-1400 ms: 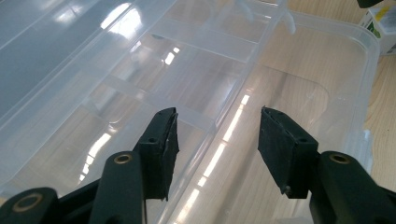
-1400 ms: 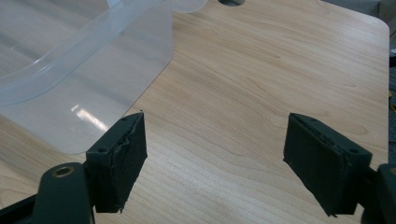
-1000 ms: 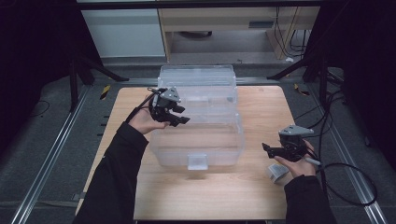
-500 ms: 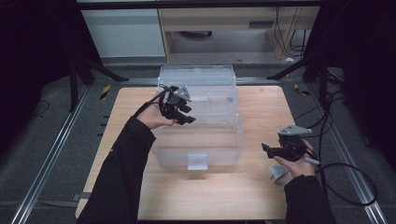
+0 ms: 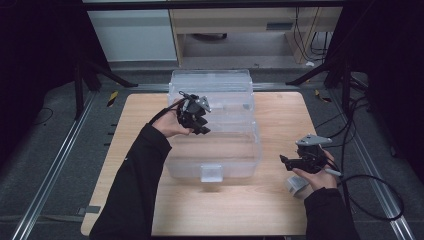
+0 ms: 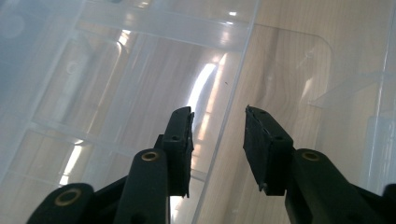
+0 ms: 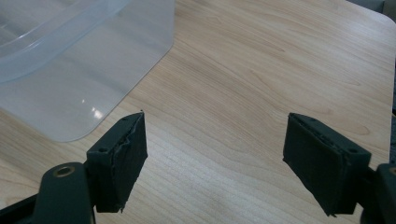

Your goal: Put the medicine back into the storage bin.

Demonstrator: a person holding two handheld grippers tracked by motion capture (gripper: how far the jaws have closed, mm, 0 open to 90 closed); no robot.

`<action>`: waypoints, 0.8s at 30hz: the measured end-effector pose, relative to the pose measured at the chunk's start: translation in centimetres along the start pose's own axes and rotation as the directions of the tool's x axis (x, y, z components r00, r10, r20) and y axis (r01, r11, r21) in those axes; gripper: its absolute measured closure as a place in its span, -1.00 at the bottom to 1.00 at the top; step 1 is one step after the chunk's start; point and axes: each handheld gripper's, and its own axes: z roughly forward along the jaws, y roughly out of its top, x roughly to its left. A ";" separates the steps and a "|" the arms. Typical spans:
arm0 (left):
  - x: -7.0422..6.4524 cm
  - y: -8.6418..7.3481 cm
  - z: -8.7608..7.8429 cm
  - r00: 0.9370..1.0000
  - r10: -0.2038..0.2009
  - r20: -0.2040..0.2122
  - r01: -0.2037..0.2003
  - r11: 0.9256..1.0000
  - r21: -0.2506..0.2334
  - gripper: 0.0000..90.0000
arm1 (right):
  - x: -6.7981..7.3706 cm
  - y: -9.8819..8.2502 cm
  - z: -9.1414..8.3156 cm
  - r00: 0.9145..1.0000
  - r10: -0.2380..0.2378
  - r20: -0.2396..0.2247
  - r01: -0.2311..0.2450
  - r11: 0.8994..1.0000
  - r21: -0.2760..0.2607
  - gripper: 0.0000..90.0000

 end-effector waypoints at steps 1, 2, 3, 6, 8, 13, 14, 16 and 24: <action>0.0 0.0 0.1 1.000 0.001 0.007 -0.001 1.000 0.005 0.40 | 0.0 0.0 0.0 1.000 0.002 0.000 -0.002 1.000 0.002 -0.51; 0.1 0.0 0.2 1.000 0.003 0.011 -0.003 1.000 0.008 0.43 | 0.0 0.0 0.0 1.000 0.002 -0.003 -0.002 1.000 0.002 -0.51; 0.1 0.0 0.4 1.000 0.001 0.018 -0.001 1.000 0.011 0.45 | 0.0 0.0 0.1 1.000 0.002 -0.001 -0.002 1.000 0.003 -0.51; 0.2 -0.1 0.7 1.000 0.002 0.029 -0.002 1.000 0.019 0.54 | 0.0 0.0 0.1 1.000 0.000 -0.002 0.000 1.000 0.006 -0.51; 0.3 -0.1 1.0 0.999 0.002 0.039 -0.003 1.000 0.024 0.58 | 0.1 0.0 0.1 1.000 0.004 -0.005 -0.004 1.000 0.008 -0.51; 0.2 0.2 1.1 0.999 0.016 0.037 -0.016 1.000 0.018 0.61 | 0.1 0.0 0.1 1.000 0.004 -0.006 -0.004 1.000 0.011 -0.52; 0.1 0.2 1.1 0.999 0.019 0.033 -0.019 1.000 0.022 0.63 | 0.1 0.0 0.1 1.000 0.003 -0.006 -0.003 1.000 0.011 -0.51; 0.1 0.3 1.1 0.999 0.022 0.031 -0.022 0.999 0.024 0.63 | 0.1 0.0 0.1 1.000 0.003 -0.007 -0.003 1.000 0.009 -0.51; 0.1 0.2 1.0 1.000 0.025 0.018 -0.025 0.999 0.028 0.68 | 0.1 0.0 0.1 1.000 0.002 -0.006 -0.002 1.000 0.008 -0.51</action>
